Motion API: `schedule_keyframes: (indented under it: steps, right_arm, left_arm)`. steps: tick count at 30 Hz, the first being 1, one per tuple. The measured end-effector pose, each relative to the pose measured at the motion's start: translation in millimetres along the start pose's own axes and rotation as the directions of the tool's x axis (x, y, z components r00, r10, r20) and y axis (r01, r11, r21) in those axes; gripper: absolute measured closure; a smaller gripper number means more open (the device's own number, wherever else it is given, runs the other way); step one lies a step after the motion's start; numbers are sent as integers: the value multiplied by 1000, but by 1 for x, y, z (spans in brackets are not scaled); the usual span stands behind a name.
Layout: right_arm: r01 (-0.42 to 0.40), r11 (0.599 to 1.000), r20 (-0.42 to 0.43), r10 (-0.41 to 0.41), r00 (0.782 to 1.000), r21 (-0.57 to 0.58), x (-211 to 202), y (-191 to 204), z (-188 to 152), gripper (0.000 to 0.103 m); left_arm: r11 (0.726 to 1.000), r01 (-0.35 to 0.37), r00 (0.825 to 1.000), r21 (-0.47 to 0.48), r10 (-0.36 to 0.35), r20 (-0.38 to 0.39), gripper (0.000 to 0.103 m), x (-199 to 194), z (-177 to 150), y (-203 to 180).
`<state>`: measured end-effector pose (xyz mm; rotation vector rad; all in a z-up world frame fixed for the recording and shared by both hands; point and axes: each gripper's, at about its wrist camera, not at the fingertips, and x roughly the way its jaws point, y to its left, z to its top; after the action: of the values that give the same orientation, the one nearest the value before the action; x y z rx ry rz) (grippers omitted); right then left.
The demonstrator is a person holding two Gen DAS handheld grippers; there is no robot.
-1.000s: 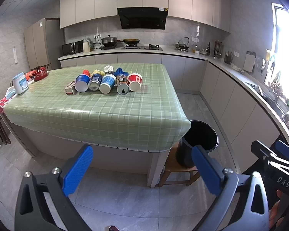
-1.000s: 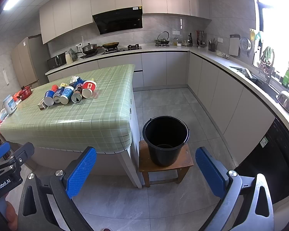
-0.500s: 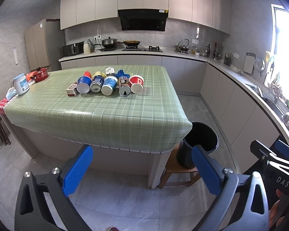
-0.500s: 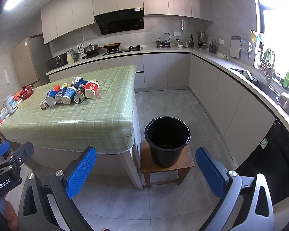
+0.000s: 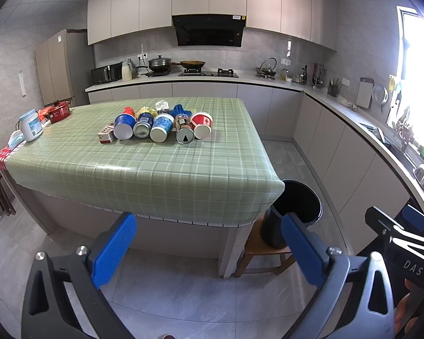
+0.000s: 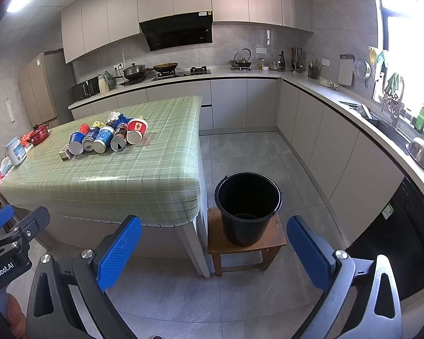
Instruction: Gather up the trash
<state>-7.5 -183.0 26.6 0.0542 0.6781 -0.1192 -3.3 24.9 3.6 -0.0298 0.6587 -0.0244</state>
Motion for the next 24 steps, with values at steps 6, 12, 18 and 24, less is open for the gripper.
schedule_keyframes:
  steps: [6,12,18,24]
  right_arm:
    - [2,1000,1,-2,1000,0,0,0,0,0]
    - [2,1000,-1,-2,1000,1,1,2,1,0]
    - [4,1000,-3,-4,1000,3,1,8,2,0]
    - [9,1000,-9,-9,1000,15,8,20,7,0]
  left_arm:
    - [1000,0,1000,5,0,1,0,0,0,1]
    - [1000,2,1000,6,-2,1,0,0,0,4]
    - [1000,3,1000,9,-3,-2,0,2,1,8]
    - [1000,-4,1000,5,5,-12,0,9,5,25]
